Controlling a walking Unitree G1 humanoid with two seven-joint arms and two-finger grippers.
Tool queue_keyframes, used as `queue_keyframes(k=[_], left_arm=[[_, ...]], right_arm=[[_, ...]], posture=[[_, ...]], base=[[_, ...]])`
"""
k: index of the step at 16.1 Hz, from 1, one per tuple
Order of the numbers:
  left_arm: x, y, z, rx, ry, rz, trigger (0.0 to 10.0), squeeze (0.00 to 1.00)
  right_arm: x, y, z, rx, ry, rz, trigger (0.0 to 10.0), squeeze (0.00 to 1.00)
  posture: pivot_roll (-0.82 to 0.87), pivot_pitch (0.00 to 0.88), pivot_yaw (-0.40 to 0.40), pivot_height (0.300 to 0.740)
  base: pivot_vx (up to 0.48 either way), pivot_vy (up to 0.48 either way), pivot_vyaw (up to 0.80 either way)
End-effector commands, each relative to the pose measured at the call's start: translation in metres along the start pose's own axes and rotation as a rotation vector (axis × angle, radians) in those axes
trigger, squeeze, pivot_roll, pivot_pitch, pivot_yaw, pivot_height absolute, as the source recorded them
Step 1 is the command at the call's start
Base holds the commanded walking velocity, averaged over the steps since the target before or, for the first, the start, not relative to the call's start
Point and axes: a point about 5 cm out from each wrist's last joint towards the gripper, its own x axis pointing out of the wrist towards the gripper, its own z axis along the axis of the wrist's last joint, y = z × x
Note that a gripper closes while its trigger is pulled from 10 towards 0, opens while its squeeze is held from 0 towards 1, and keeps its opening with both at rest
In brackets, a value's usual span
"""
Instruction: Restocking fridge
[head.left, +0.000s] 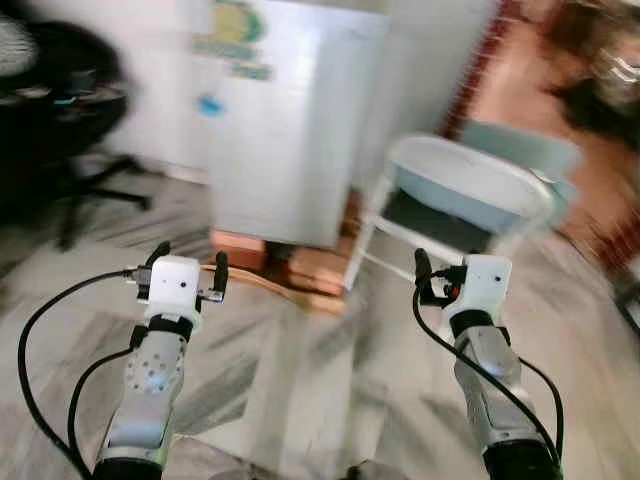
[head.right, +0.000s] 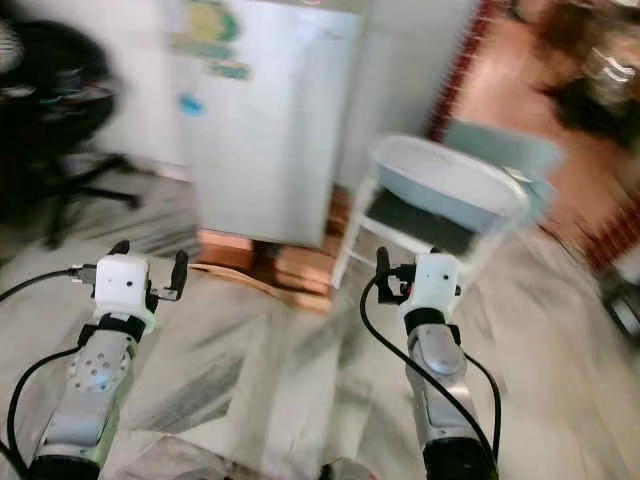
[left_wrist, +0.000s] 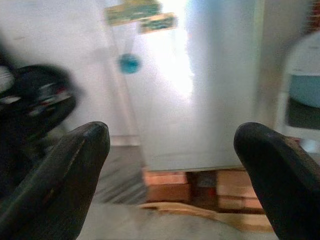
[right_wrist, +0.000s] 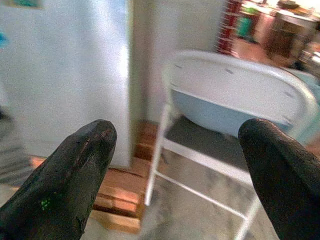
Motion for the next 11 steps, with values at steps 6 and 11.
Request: queue_keyframes(k=[6,11], left_arm=[[-0.0008,-0.0102,0.0039,-0.026,-0.024,-0.055,10.0,0.0],[0.002,-0.0078,0.0047,-0.026,-0.028,-0.058,10.0,0.0]], right_arm=[[-0.0071,-0.0086,-0.0062,-0.006,0.016,-0.036,10.0,0.0],[-0.0066,-0.009,-0.0059,-0.009,0.011,-0.043,10.0,0.0]], posture=[[0.08,0.03,-0.031,0.74],[0.08,0.03,-0.029,0.74]], base=[[0.0,0.477,-0.8],[0.0,0.47,-0.8]])
